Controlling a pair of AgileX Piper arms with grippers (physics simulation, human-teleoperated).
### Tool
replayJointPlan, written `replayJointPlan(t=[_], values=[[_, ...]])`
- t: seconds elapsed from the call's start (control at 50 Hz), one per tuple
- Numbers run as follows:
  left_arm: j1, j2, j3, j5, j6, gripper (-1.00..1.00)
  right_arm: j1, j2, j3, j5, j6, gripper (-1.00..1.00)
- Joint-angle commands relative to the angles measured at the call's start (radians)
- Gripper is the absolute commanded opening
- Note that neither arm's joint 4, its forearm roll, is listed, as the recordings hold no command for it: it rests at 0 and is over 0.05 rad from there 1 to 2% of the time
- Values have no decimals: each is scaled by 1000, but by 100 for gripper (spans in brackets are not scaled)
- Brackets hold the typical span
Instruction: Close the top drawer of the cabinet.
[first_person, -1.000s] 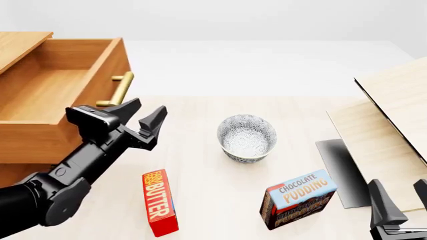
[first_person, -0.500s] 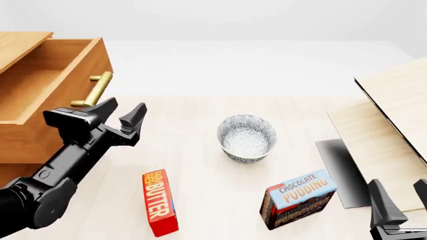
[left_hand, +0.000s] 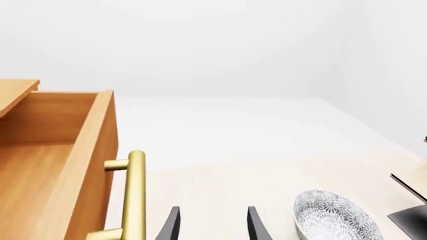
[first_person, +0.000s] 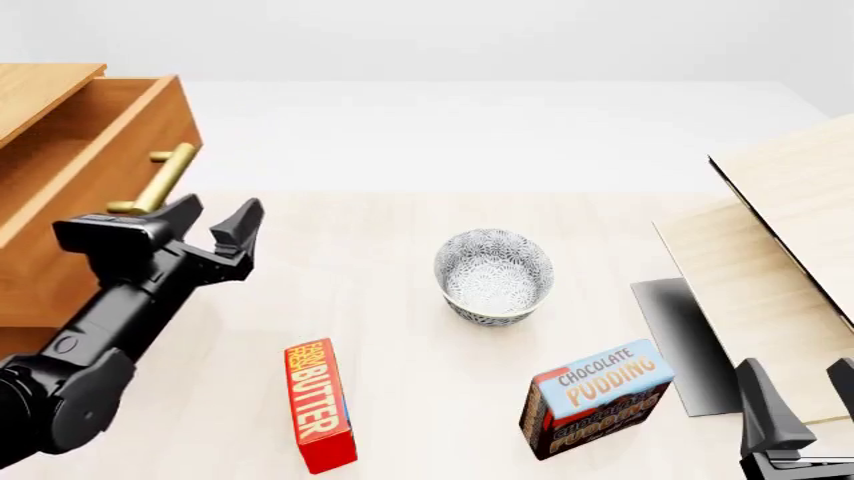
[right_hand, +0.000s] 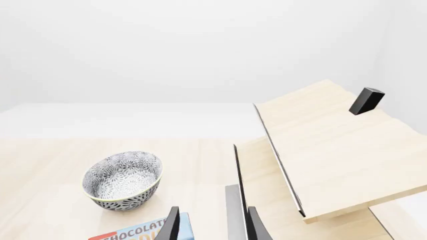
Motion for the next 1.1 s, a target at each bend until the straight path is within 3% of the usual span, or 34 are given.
replayJointPlan(t=[0.02, 1.1], values=[[33, -19, -3, 19, -1, 100, 0, 0, 0, 0, 0, 100], [141, -40, 12, 19, -19, 100, 0, 0, 0, 0, 0, 100]])
